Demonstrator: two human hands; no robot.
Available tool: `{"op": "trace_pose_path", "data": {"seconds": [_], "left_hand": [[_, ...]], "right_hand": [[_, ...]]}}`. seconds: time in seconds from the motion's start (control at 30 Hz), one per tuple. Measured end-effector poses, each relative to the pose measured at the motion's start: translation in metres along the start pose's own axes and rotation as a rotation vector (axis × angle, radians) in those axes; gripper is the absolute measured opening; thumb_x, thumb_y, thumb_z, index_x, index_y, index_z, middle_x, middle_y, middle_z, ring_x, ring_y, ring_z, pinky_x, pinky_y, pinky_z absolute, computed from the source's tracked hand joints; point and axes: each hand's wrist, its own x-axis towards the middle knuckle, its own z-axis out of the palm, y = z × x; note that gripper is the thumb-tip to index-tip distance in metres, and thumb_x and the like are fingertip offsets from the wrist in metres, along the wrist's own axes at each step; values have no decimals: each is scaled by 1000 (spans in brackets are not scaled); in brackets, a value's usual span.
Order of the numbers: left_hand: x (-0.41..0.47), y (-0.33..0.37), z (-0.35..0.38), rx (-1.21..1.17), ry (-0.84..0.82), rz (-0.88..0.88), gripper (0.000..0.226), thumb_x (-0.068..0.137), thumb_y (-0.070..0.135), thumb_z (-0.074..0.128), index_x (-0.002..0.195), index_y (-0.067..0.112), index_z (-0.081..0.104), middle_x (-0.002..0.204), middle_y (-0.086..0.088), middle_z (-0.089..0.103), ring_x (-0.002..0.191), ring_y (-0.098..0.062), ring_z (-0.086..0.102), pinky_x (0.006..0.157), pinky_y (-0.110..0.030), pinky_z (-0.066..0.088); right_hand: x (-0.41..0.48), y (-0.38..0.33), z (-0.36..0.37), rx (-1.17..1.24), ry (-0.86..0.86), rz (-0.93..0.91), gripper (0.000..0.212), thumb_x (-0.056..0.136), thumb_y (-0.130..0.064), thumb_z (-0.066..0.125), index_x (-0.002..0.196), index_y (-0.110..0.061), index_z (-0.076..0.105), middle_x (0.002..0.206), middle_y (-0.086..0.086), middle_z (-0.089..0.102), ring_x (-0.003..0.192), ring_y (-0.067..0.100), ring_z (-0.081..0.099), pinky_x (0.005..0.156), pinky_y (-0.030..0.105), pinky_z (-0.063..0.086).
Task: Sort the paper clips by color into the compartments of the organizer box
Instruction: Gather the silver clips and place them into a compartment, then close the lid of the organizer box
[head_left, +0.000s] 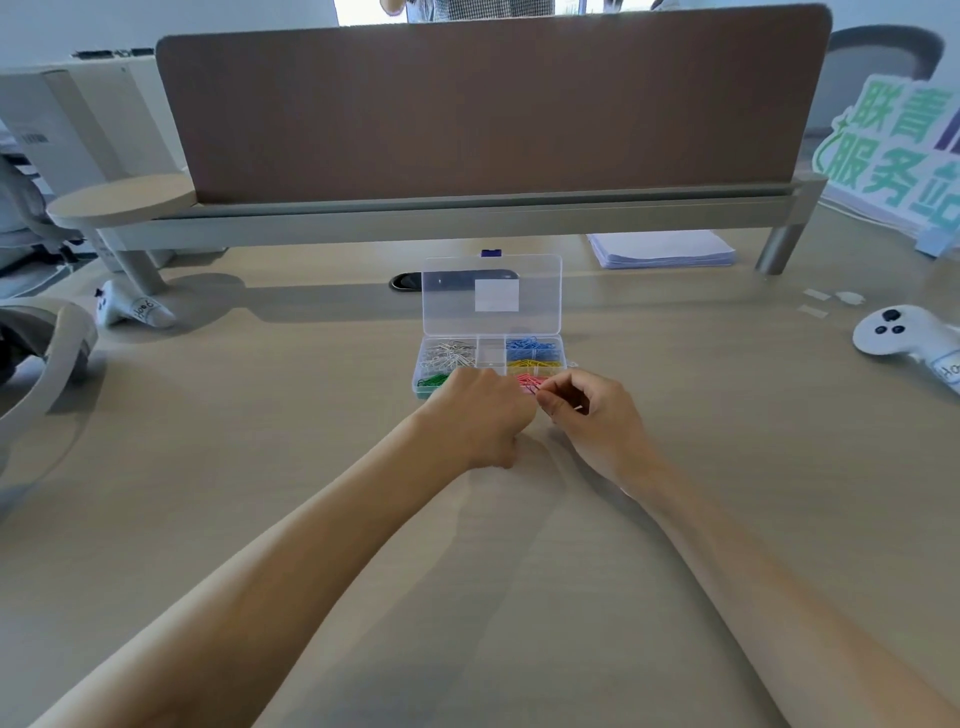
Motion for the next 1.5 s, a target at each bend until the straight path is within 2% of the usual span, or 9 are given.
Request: {"op": "trace_pose_path", "data": {"seconds": [0.07, 0.17, 0.33, 0.43, 0.57, 0.77, 1.1, 1.37, 1.5], "left_hand": [[-1, -3, -2, -17, -11, -14, 20, 84, 25, 56, 70, 16, 45, 68, 3, 36, 71, -23, 45, 63, -33, 37], [-5, -2, -2, 49, 22, -26, 25, 85, 16, 52, 68, 17, 34, 68, 0, 33, 71, -24, 43, 62, -34, 36], [-8, -1, 9, 94, 85, -16, 12, 87, 11, 48, 77, 16, 45, 84, -5, 59, 83, -26, 59, 60, -33, 35], [-8, -16, 22, -114, 116, -96, 13, 84, 23, 51, 84, 15, 61, 93, -2, 66, 88, -26, 62, 62, -31, 39], [-9, -52, 29, -579, 185, -279, 15, 74, 32, 61, 84, 31, 72, 89, 9, 71, 86, -19, 64, 73, -32, 54], [16, -107, 37, -851, 360, -491, 9, 78, 22, 68, 81, 21, 77, 79, 9, 71, 80, -12, 64, 75, -29, 52], [49, -120, 58, -691, 314, -493, 15, 89, 21, 63, 94, 26, 76, 98, 4, 71, 91, -23, 64, 79, -36, 53], [48, -132, 74, -790, 463, -618, 19, 90, 20, 55, 95, 25, 72, 98, 3, 71, 92, -24, 64, 80, -38, 53], [54, -135, 77, -956, 542, -680, 37, 94, 25, 52, 131, 23, 50, 125, 5, 62, 99, -24, 60, 76, -39, 54]], "right_hand": [[0, 0, -1, 13, -5, 4, 9, 89, -14, 65, 81, -17, 67, 75, 0, 67, 65, 7, 55, 66, 33, 48], [-1, 0, 0, 11, -3, 1, 12, 90, -15, 65, 79, -21, 66, 73, -3, 65, 64, 6, 54, 65, 32, 47], [-1, 0, -1, -7, -10, -13, 11, 91, -17, 64, 80, -21, 66, 73, -5, 65, 65, 7, 55, 63, 28, 46], [1, 0, -1, -19, 1, -11, 8, 91, -19, 64, 83, -20, 67, 76, -6, 66, 69, 9, 59, 65, 27, 48], [16, -9, 7, -86, 2, -68, 7, 90, -16, 66, 83, -18, 67, 77, -14, 65, 71, -2, 59, 64, 10, 42], [69, -32, 28, -117, 87, -79, 12, 89, -19, 66, 87, -9, 73, 77, -1, 70, 71, 12, 62, 66, 19, 47], [126, -24, 61, -596, -172, -209, 14, 88, -5, 62, 91, -12, 74, 93, 8, 72, 87, 24, 65, 82, 35, 53], [133, -26, 64, -611, -250, -273, 27, 87, 7, 56, 103, -7, 73, 100, 10, 72, 94, 23, 66, 86, 32, 52], [131, -29, 48, -439, -143, -280, 34, 88, 10, 49, 111, -4, 69, 103, 10, 71, 90, 19, 65, 90, 34, 51]]}}
